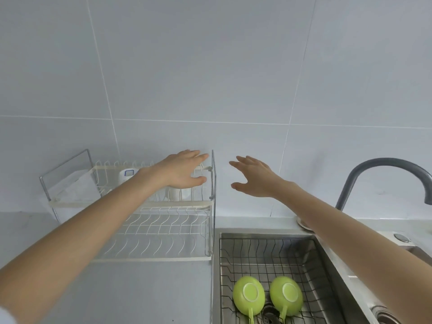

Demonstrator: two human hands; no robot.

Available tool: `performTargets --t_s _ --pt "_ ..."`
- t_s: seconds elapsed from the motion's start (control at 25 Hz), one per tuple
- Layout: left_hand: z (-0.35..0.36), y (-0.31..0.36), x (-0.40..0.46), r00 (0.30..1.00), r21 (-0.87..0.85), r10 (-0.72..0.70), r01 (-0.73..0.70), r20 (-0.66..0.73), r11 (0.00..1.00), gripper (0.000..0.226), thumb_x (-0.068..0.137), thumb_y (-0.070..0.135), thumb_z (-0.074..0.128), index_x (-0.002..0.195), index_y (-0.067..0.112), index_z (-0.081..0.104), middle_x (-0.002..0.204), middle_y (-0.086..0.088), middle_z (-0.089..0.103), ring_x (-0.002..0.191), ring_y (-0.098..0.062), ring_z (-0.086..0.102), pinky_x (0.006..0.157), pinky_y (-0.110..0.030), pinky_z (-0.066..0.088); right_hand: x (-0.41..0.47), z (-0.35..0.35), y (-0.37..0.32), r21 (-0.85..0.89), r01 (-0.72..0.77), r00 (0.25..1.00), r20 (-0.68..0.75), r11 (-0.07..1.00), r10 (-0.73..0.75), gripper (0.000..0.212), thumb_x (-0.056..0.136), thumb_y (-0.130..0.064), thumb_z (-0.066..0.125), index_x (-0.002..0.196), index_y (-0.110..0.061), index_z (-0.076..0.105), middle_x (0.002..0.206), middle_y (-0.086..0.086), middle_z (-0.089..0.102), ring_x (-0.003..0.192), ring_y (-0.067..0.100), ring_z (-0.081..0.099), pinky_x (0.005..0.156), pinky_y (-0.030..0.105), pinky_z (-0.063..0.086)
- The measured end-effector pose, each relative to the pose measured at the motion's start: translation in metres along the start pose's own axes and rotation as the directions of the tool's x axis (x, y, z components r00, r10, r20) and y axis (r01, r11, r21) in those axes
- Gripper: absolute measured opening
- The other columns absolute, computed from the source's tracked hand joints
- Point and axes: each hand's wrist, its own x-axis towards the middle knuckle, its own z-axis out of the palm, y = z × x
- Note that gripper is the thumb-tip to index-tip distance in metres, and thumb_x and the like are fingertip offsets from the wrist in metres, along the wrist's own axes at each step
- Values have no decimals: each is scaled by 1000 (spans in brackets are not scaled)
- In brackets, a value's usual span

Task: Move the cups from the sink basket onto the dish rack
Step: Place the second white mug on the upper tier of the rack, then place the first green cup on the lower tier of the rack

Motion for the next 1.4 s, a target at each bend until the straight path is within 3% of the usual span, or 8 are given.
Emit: performTargets --t_s 0.4,0.64,1.0,1.4 --pt "53 106 48 987 -110 103 -90 123 990 67 90 45 39 143 25 5 156 -4 5 144 -20 1 116 -36 10 -56 31 108 26 -118 987 108 993 115 64 90 -37 48 145 -22 19 157 5 11 145 24 6 118 41 8" --pt "99 155 68 970 -161 98 -63 223 985 66 90 45 38 143 24 5 156 -4 5 143 -19 3 116 -37 12 -76 67 161 79 -147 970 206 986 128 65 89 -38 49 145 -22 18 156 9 14 144 25 10 117 40 12" --pt "183 197 93 920 -381 81 77 383 922 69 89 44 43 143 19 9 155 -5 11 141 -20 17 116 -37 19 -95 136 212 279 -251 925 350 927 145 63 88 -32 51 142 -14 26 147 13 35 134 29 33 109 42 31" --pt "295 228 101 836 -550 -9 369 549 749 65 87 38 49 141 16 20 150 -9 29 136 -23 30 111 -35 25 -108 233 246 379 -538 760 604 753 239 60 91 -28 47 144 -11 23 146 18 35 133 31 36 106 34 33"
